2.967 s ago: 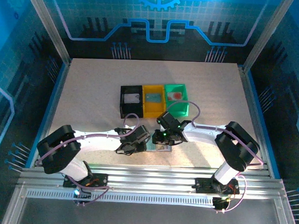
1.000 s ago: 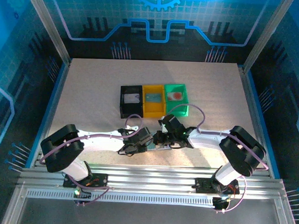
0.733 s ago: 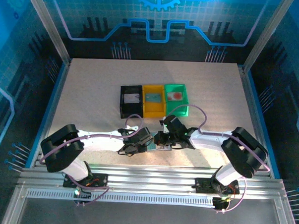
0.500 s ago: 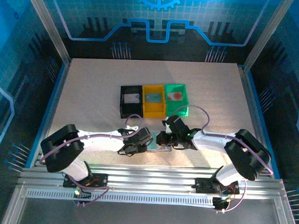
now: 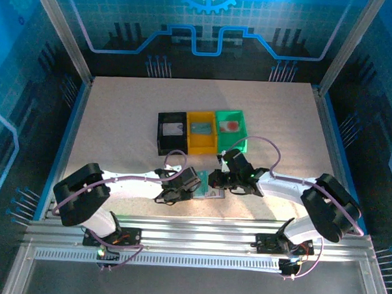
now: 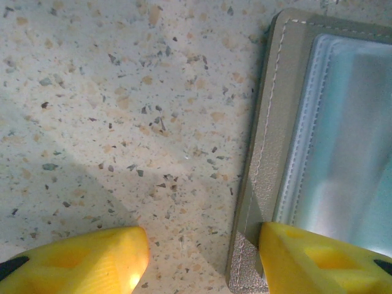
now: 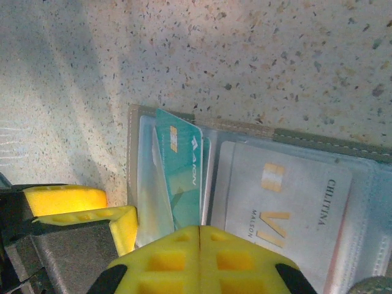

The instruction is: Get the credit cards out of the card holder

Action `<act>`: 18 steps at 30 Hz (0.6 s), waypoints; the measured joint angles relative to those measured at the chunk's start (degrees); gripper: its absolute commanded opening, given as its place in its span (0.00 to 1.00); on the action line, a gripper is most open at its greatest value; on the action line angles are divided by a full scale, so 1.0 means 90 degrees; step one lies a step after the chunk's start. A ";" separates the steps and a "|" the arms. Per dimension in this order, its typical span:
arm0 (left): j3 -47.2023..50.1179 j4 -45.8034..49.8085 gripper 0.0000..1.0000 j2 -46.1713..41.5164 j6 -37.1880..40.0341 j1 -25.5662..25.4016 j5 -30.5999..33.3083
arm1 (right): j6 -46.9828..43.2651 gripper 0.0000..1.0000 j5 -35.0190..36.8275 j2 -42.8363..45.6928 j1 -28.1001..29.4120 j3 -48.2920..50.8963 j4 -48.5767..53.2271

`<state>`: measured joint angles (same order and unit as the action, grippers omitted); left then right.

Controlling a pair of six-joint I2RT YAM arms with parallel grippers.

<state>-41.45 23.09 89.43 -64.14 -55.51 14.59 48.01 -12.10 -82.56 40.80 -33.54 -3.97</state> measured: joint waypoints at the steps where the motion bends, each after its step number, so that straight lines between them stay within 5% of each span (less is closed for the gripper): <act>1: -0.0007 0.0007 0.56 0.0007 0.0000 -0.0002 0.0000 | -0.0002 0.00 -0.0002 0.0000 0.0000 0.0019 0.0000; 18: -0.0138 0.0138 0.56 0.0119 0.0000 -0.0007 0.0000 | 0.0005 0.11 -0.0452 -0.0165 0.0034 0.0194 -0.0731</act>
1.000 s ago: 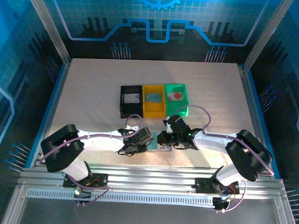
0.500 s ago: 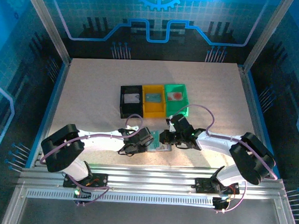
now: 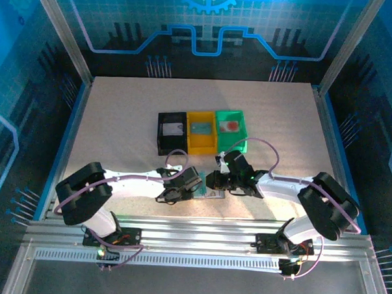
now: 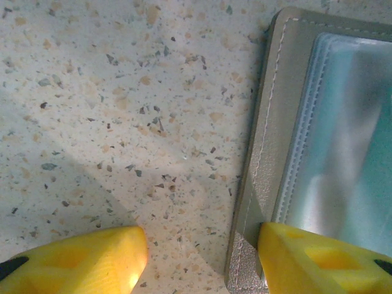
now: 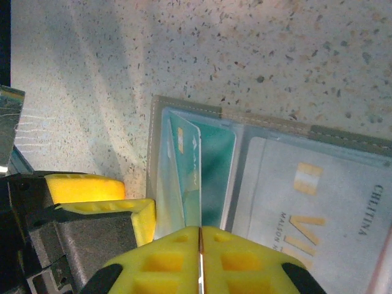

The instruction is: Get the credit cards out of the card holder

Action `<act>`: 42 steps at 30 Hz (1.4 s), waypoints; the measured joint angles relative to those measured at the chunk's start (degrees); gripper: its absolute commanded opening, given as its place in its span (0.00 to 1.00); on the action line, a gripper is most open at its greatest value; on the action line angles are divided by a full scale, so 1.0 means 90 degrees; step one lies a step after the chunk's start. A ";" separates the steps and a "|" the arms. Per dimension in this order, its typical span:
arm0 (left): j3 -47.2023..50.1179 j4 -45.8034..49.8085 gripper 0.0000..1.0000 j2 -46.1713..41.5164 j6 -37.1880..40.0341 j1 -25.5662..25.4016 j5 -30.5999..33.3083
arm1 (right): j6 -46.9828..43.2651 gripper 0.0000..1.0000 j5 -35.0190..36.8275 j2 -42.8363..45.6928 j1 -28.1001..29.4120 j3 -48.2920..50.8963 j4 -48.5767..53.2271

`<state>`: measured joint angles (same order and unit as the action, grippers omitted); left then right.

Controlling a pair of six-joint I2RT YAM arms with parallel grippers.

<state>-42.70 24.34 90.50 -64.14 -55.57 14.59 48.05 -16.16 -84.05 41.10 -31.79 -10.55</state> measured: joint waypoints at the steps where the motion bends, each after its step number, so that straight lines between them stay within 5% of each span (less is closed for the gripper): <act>1: -0.0010 0.0005 0.56 0.0010 0.0000 0.0000 0.0000 | 0.0000 0.12 -0.0022 -0.0027 0.0012 0.0000 -0.0032; 11: -0.0083 0.0095 0.56 0.0073 -0.0005 -0.0015 0.0015 | -0.0002 0.15 -0.0100 -0.0121 0.0148 -0.0002 -0.0136; 18: -0.0080 0.0100 0.56 0.0073 -0.0005 -0.0024 0.0024 | 0.0012 0.00 -0.0092 -0.0121 0.0209 -0.0002 -0.0206; 23: -0.0083 0.0102 0.56 0.0070 -0.0005 -0.0024 0.0032 | -0.0046 0.00 -0.0036 -0.0049 0.0219 -0.0002 -0.0112; 42: -0.0012 -0.0066 0.64 -0.0590 0.0357 0.0073 -0.0423 | -0.0852 0.00 -0.0002 0.2118 -0.0525 0.0124 0.1501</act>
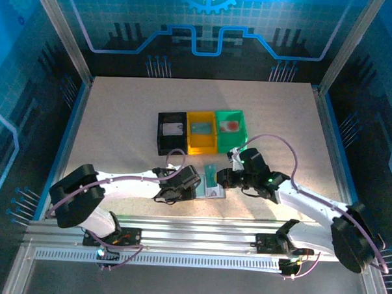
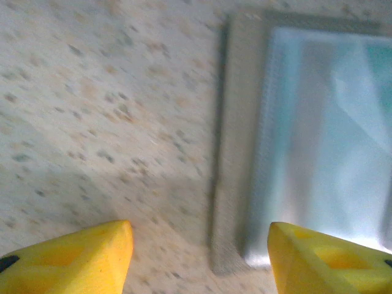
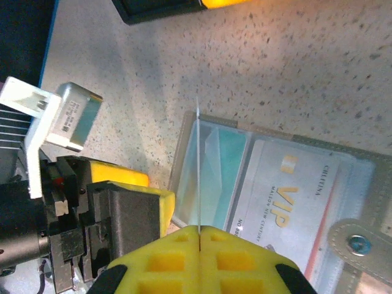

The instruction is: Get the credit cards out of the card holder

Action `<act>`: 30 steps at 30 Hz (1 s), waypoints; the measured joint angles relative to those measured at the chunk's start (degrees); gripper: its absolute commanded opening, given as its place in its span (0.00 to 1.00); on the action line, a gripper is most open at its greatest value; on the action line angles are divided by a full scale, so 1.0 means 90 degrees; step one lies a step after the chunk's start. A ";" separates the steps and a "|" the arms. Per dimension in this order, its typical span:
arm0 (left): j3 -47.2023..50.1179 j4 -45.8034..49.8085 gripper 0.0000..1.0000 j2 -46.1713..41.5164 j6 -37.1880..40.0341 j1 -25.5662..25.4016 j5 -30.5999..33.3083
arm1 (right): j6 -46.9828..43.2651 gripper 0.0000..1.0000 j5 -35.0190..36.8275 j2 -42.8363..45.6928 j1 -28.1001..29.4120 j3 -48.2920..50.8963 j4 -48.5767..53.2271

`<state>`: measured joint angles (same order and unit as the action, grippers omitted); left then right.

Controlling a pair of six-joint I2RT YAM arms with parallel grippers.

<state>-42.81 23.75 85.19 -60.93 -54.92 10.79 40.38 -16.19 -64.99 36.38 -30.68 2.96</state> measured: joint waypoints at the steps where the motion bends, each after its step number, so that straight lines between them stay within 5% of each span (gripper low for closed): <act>1: 0.0002 0.0005 0.65 -0.0158 0.0112 0.0029 -0.0102 | -0.0056 0.00 -0.0056 0.0126 -0.0068 0.0000 0.0092; 12: -0.0017 0.0335 0.73 -0.3123 0.1982 0.1707 -0.1260 | -0.0500 0.00 -0.1484 0.0466 -0.0415 -0.0010 0.0379; 21: -0.0066 0.0262 0.68 -0.2764 0.3288 0.1853 -0.3315 | -0.0512 0.00 -0.2990 0.0119 -0.0376 -0.0104 -0.0185; 30: -0.0117 -0.0019 0.63 -0.2596 0.3560 0.1858 -0.4488 | -0.0517 0.00 -0.3655 -0.0019 0.0112 -0.0189 -0.0510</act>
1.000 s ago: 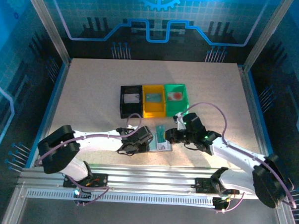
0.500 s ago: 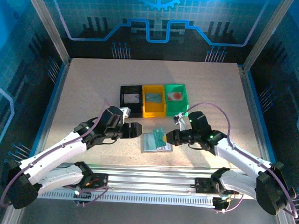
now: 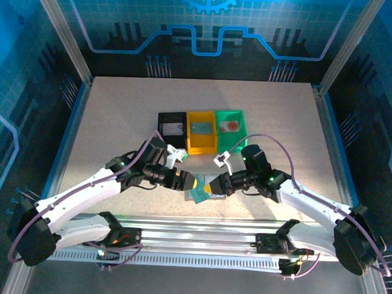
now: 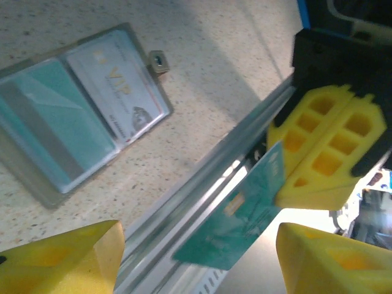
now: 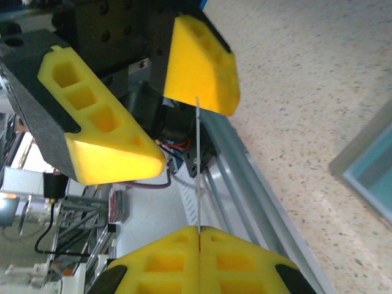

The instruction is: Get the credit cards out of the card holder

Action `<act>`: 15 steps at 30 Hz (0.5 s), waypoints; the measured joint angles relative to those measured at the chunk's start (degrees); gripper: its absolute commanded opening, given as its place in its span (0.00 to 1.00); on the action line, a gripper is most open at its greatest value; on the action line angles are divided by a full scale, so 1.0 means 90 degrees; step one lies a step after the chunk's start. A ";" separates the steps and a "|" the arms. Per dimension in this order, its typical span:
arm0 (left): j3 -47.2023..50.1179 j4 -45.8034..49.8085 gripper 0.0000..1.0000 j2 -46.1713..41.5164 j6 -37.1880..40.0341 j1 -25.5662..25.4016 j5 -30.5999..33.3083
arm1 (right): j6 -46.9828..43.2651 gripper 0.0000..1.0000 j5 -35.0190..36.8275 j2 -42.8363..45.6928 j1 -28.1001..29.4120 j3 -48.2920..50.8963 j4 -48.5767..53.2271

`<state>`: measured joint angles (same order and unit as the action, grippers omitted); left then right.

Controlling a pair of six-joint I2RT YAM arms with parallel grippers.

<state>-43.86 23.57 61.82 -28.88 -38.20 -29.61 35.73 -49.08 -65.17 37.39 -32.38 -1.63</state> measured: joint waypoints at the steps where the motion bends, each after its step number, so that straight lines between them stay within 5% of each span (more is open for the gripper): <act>1: -0.0007 -0.0019 0.62 0.0000 0.0029 0.0000 -0.0073 | 0.0000 0.00 -0.0029 -0.0015 0.0032 0.0000 -0.0005; 15: -0.0092 -0.0036 0.38 -0.0029 0.0221 0.0002 -0.0838 | 0.0100 0.00 -0.0461 -0.0073 0.0104 0.0000 -0.0452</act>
<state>-44.69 23.24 61.56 -26.89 -38.17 -37.15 36.62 -53.23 -65.82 38.33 -32.38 -5.69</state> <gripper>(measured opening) 0.422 0.039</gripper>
